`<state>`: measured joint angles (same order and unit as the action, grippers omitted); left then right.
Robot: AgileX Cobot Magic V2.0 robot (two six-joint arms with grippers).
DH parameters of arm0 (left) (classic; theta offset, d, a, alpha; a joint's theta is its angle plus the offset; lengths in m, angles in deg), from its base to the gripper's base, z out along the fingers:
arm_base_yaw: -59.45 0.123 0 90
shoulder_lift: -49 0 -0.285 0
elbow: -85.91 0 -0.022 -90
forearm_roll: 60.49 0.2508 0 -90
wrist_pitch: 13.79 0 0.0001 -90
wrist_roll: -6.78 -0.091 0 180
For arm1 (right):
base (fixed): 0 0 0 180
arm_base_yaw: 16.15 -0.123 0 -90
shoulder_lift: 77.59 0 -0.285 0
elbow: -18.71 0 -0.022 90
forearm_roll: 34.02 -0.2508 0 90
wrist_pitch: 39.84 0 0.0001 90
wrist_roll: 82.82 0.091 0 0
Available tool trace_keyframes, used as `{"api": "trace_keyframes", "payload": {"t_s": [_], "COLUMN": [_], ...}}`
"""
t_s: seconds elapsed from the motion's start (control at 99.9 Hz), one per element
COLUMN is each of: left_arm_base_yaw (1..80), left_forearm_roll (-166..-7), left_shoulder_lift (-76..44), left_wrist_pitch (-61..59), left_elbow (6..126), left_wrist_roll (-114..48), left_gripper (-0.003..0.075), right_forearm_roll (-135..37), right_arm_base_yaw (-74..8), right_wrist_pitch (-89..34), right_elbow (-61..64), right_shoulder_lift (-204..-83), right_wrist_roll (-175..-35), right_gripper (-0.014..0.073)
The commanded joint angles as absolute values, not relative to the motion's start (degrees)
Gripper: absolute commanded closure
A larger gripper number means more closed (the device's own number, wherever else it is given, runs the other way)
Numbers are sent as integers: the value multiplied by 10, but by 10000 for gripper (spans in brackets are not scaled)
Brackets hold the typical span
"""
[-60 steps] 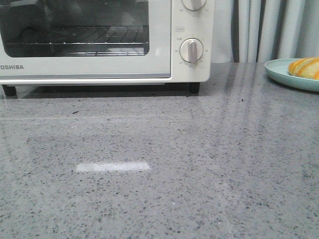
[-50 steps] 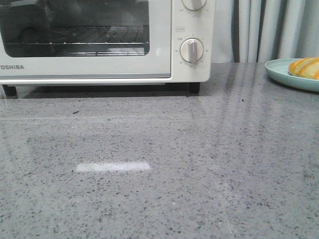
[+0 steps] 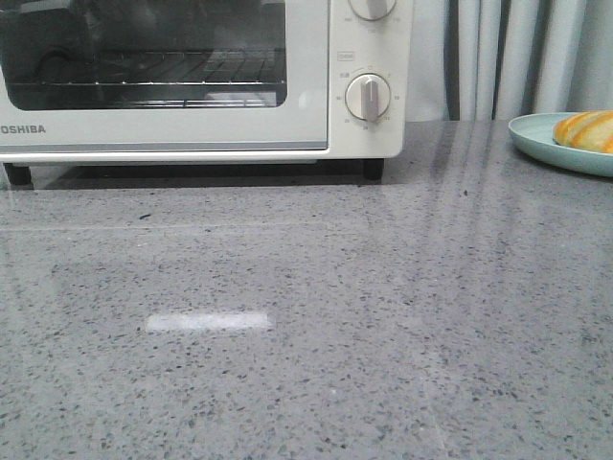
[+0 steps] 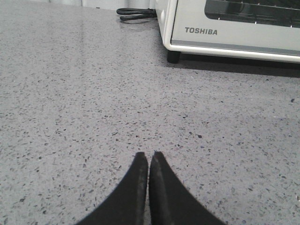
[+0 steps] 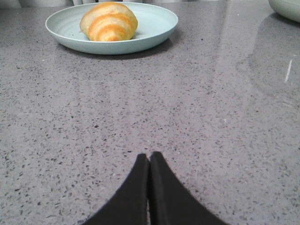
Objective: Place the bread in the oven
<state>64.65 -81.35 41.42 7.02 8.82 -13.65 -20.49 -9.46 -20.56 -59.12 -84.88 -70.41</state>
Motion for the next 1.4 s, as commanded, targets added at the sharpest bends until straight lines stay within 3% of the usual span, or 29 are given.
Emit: {"api": "trace_keyframes", "payload": {"t_s": [0.0, 0.23, 0.34, 0.531, 0.681, 0.761, 0.901, 1.081, 1.212, 1.392], "left_arm_base_yaw": [648, 648, 648, 648, 648, 648, 646, 646, 646, 595], "left_forearm_roll": [-823, -820, -835, -1167, -1300, -1320, -1344, -1344, -1345, -1344], "left_shoulder_lift": [432, 432, 432, 432, 432, 432, 432, 409, 319, 223], "left_wrist_pitch": [37, 37, 28, 8, -19, -31, -31, 39, 121, 98], "left_elbow": [73, 73, 73, 74, 74, 74, 94, 193, 288, 398], "left_wrist_roll": [-133, -133, -133, -133, -133, -133, -136, -285, -416, -542], "left_gripper": [741, 741, 741, 741, 741, 741, 741, 741, 741, 742], "right_forearm_roll": [-202, -197, -142, -143, -156, -182, -304, -270, -230, -168], "right_arm_base_yaw": [-91, -91, -91, -91, -91, -91, -91, -93, -114, -181], "right_wrist_pitch": [-225, -227, -288, -543, -678, -646, -476, -435, -355, -346], "right_elbow": [-598, -598, -598, -598, -598, -592, -545, -454, -386, -334], "right_shoulder_lift": [-837, -837, -837, -837, -837, -838, -838, -862, -931, -1035], "right_wrist_roll": [-709, -709, -709, -709, -684, -632, -576, -579, -580, -580], "right_gripper": [662, 662, 662, 662, 662, 662, 662, 662, 662, 662]}}
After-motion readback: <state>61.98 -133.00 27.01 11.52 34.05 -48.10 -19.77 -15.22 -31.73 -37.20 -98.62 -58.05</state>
